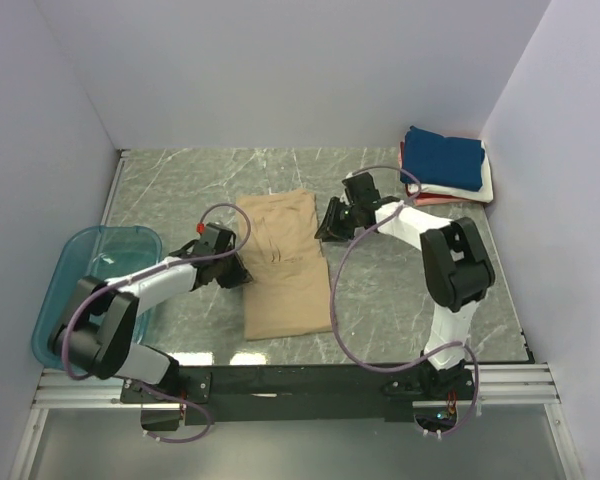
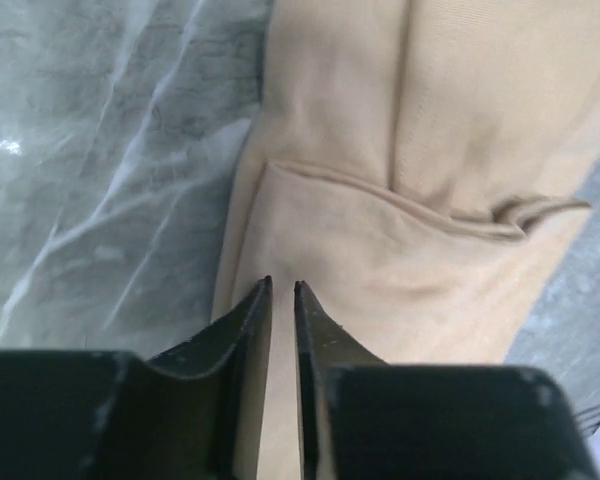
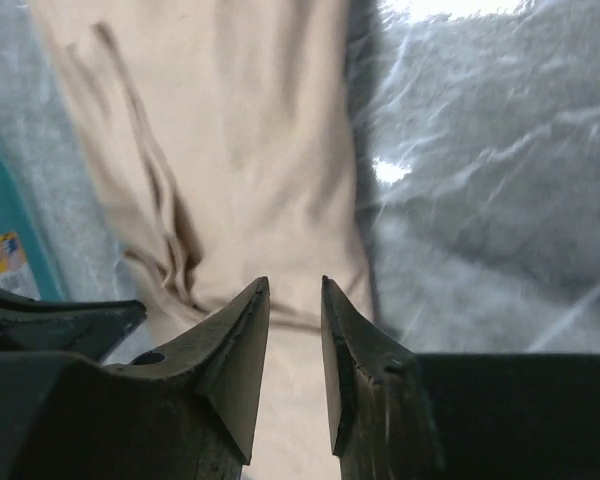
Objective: Fold and stack the t-shirts
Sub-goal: Fold the tshirt
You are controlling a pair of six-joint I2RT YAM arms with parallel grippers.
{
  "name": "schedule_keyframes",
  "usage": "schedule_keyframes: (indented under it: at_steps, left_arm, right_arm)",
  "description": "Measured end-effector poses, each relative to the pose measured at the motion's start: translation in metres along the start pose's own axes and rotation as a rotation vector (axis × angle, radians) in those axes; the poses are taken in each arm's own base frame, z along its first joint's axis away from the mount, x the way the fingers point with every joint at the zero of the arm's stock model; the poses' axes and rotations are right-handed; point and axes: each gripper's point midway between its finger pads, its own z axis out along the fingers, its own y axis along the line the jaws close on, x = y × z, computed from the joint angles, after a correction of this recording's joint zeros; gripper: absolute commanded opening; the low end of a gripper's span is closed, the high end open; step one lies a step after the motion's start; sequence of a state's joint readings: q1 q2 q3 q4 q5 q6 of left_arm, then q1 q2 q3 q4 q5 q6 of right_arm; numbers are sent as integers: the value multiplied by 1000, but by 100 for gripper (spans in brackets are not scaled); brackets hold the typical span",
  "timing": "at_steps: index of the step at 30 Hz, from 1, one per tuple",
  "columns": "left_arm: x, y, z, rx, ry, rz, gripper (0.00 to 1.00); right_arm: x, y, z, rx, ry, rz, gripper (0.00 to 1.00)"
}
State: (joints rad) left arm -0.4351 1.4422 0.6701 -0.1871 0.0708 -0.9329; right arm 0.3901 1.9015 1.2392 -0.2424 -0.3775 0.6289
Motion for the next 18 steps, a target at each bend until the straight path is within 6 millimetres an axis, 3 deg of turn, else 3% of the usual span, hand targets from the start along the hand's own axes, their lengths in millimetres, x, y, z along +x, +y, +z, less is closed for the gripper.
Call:
schedule_keyframes:
  at_steps: [5, 8, 12, 15, 18]
  left_arm:
    - [-7, -17, -33, 80, -40, 19, 20]
    - [-5, -28, -56, 168, -64, 24, 17]
    - [28, -20, -65, 214, -24, 31, 13]
    - [68, 2, -56, 172, 61, 35, 8]
    - [101, 27, -48, 111, 135, 17, 3]
  right_arm:
    - [10, 12, -43, -34, -50, -42, 35]
    - [40, 11, -67, -64, -59, -65, 34]
    - [96, -2, -71, -76, 10, -76, 34]
    - [145, -24, -64, -47, 105, -63, 34]
    - [175, -40, -61, -20, 165, -53, 34]
